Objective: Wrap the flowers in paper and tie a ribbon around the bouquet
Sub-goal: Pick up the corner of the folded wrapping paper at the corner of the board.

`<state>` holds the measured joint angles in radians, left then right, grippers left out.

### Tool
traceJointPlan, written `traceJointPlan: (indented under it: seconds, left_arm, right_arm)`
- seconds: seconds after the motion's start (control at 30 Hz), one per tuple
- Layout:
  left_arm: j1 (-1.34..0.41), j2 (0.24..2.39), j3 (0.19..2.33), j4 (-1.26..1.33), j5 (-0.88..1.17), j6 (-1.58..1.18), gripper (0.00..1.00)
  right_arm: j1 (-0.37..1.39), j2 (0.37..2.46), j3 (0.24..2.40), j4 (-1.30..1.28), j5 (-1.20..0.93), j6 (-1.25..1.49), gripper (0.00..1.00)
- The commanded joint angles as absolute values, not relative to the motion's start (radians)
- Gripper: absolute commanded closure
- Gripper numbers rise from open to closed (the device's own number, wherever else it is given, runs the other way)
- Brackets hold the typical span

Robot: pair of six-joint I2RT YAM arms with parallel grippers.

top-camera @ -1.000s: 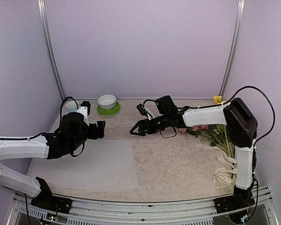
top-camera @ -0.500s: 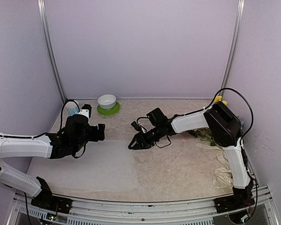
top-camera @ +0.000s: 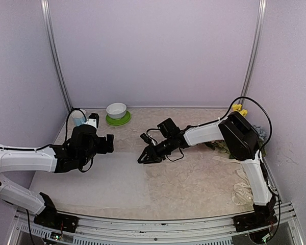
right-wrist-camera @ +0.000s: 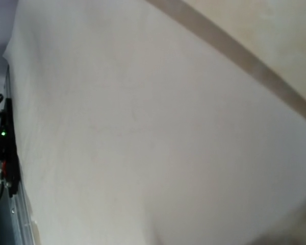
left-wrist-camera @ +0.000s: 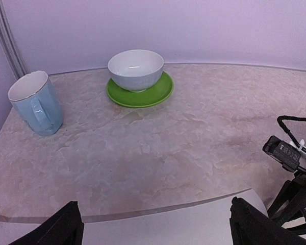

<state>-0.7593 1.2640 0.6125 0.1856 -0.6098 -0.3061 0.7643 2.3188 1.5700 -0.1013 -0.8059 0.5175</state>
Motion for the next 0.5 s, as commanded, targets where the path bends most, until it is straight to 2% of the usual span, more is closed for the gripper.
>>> traceJointPlan:
  seconds: [0.0,0.07,0.13,0.37,0.47]
  left_arm:
    - [-0.765,1.27,0.635,0.181,-0.623,-0.29,0.02]
    - [-0.765,1.276,0.641,0.178,-0.616,-0.288,0.02]
    - [-0.765,1.271,0.646,0.177,-0.594,-0.273,0.02]
    - [-0.779,1.176,0.585,0.314,-0.357,-0.15,0.14]
    - [-0.856,1.118,0.541,0.402,-0.345,-0.012,0.14]
  right_arm:
    - [0.781,2.373,1.63,-0.041,-0.87,0.555,0.64]
    - [0.782,2.395,1.643,-0.004,-0.927,0.593,0.75]
    - [0.782,2.393,1.64,0.051,-0.963,0.627,0.98]
    - [0.743,2.208,1.593,0.073,-0.933,0.555,1.0]
    - [0.707,2.064,1.531,0.056,-0.876,0.553,1.0]
